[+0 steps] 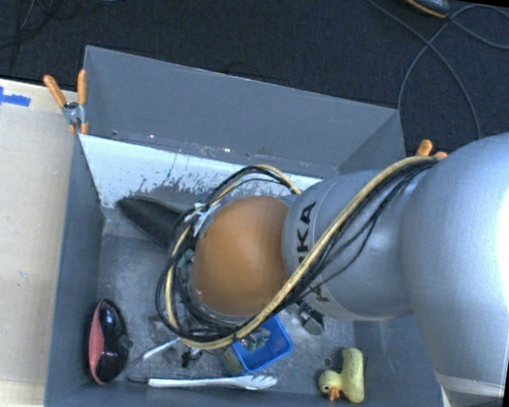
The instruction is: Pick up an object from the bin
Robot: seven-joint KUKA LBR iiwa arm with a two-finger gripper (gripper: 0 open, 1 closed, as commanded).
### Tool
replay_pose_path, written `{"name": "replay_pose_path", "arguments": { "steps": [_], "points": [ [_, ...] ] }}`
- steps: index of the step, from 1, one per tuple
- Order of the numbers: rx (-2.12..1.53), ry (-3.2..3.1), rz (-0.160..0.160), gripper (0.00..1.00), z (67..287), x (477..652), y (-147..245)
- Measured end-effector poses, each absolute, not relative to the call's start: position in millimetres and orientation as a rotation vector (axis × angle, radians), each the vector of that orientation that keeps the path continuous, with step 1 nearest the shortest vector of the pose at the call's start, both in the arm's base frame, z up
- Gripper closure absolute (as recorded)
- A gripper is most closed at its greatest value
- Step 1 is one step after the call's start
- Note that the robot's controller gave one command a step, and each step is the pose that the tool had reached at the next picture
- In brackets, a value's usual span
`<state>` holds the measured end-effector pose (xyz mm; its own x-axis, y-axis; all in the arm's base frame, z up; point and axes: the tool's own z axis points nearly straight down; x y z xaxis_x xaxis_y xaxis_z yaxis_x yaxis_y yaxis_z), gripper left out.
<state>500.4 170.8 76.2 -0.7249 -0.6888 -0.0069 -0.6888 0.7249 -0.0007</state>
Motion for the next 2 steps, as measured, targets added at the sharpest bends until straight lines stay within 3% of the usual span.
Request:
{"name": "replay_pose_path", "arguments": {
  "steps": [1,2],
  "points": [
    [-1.161,2.912,0.003,1.00,76,500.4,171],
    [-1.164,2.912,0.004,1.00,108,493.4,159]
  ]
}}
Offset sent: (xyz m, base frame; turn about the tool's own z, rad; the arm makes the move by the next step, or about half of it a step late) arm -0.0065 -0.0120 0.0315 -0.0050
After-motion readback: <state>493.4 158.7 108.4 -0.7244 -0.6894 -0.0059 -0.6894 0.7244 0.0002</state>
